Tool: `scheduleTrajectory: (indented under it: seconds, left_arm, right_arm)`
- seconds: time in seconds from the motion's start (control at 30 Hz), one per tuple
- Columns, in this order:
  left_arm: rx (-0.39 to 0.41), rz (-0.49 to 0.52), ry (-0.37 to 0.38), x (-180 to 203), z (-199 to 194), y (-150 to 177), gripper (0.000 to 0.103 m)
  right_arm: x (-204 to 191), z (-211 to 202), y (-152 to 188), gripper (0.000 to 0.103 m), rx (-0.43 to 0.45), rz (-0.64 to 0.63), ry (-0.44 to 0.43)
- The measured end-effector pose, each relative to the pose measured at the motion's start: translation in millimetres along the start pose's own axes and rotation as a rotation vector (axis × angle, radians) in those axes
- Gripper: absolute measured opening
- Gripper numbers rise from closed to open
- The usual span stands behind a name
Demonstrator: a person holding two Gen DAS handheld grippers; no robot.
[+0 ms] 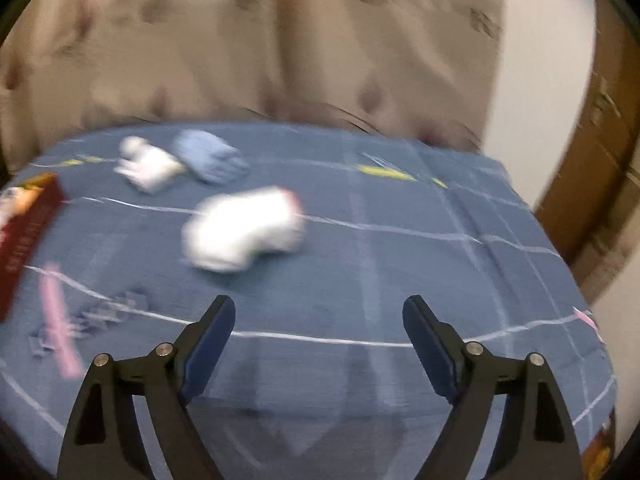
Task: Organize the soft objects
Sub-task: 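Move the left tool to the white cotton ball and grasp it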
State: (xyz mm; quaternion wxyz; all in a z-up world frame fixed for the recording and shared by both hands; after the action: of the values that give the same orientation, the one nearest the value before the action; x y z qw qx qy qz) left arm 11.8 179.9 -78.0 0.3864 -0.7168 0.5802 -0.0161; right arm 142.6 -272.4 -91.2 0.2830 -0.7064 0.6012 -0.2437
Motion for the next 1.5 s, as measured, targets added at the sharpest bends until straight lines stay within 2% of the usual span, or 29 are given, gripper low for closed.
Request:
scheduleTrajectory:
  seconds: [0.07, 0.17, 0.2, 0.3, 0.43, 0.53, 0.7, 0.83, 0.97, 1.07, 1.17, 1.33, 1.5]
  left_arm:
    - [0.014, 0.028, 0.002, 7, -6, -1, 0.070]
    - [0.045, 0.077, 0.050, 23, -22, -11, 0.070]
    - [0.045, 0.095, 0.080, 30, -27, -16, 0.070]
    - [0.017, 0.142, 0.236, 55, -39, -40, 0.070]
    - [0.002, 0.172, 0.352, 86, -40, -96, 0.070]
    - [-0.009, 0.181, 0.412, 116, -29, -145, 0.070]
    - [-0.021, 0.191, 0.381, 168, 19, -227, 0.070]
    - [-0.044, 0.243, 0.350, 206, 65, -263, 0.070]
    - [-0.105, 0.284, 0.304, 231, 118, -279, 0.070]
    - [-0.106, 0.280, 0.283, 237, 143, -290, 0.070]
    - [-0.086, 0.281, 0.298, 243, 155, -300, 0.070]
    - [-0.103, 0.299, 0.332, 254, 166, -309, 0.070]
    - [-0.140, 0.283, 0.398, 267, 173, -311, 0.070]
  right_arm:
    - [22, 8, 5, 0.084, -0.026, 0.034, 0.025]
    - [49, 24, 8, 0.086, -0.070, 0.084, 0.052]
    - [54, 29, 10, 0.086, -0.076, 0.104, 0.048]
    - [60, 36, 13, 0.086, -0.094, 0.160, -0.009]
    - [58, 35, 15, 0.088, -0.080, 0.175, -0.074]
    - [49, 32, 17, 0.088, -0.072, 0.135, -0.081]
    - [39, 28, 15, 0.088, -0.046, 0.089, -0.099]
    - [41, 25, 13, 0.088, -0.022, 0.107, -0.123]
    - [39, 25, 13, 0.088, -0.021, 0.105, -0.143]
    - [39, 25, 13, 0.088, -0.021, 0.104, -0.152]
    - [39, 25, 13, 0.088, -0.023, 0.104, -0.155]
    - [38, 28, 14, 0.088, -0.038, 0.097, -0.149]
    - [38, 29, 15, 0.088, -0.044, 0.097, -0.147]
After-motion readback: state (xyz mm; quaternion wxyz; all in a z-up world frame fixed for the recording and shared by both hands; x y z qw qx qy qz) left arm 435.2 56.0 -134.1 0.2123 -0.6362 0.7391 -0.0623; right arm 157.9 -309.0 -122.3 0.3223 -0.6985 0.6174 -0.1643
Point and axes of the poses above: each gripper's, at about its wrist camera, not at the fingertips, and z roughly the way its jaws point, x to its right, y to its underside, the point moved 8 cm from there along z, roughly the way its jaws point, and after that the axes turned 13 degrees about -y, right-handed, at the moved point
